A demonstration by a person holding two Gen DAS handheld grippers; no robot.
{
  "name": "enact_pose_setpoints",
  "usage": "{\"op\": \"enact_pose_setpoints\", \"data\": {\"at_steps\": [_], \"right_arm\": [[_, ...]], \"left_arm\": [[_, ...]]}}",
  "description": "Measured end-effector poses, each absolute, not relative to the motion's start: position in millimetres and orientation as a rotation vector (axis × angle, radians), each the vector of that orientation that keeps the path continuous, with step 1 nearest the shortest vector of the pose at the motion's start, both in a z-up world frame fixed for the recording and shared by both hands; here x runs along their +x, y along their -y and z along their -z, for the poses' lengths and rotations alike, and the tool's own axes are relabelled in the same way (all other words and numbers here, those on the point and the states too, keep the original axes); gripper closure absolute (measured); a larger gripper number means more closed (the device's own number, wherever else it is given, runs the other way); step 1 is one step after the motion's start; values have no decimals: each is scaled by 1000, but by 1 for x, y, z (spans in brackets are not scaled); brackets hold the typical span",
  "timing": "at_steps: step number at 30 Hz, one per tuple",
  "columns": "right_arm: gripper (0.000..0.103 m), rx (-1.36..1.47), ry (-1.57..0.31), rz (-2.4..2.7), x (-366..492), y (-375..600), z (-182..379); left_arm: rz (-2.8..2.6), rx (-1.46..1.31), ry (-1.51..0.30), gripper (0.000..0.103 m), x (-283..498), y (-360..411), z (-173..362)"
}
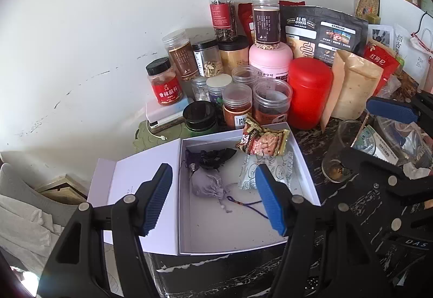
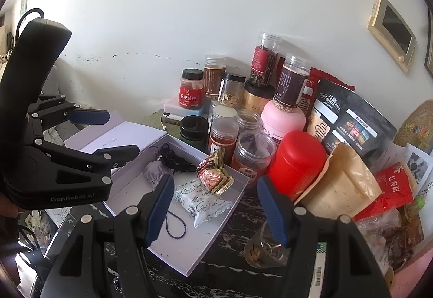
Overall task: Organize objects
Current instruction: 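Lift both open tools out of the box back over the table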
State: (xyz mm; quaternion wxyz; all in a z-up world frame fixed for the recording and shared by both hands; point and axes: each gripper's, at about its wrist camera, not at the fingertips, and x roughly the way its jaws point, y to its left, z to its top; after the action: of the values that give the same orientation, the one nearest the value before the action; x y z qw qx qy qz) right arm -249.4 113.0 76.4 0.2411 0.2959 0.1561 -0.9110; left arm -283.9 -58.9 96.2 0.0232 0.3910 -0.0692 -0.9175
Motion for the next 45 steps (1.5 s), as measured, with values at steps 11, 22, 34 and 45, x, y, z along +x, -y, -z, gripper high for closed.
{"op": "enact_pose_setpoints", "data": {"at_steps": [11,22,34,45], "right_arm": [[38,786,-420,2504,-205,-132,-83],[38,795,-413,2498,-163,-147,-72],[38,811,-411,2451,-118,-153,-47],[38,834,-379,2418,-86,-157,-26]], "left_arm": [[2867,1196,217,39,-234,36,-108],[2878,1200,214,36,-187,21,-103],[2852,1238,171,36,-135,18,-79],[2838,1256,141,36,-83,14,-59]]}}
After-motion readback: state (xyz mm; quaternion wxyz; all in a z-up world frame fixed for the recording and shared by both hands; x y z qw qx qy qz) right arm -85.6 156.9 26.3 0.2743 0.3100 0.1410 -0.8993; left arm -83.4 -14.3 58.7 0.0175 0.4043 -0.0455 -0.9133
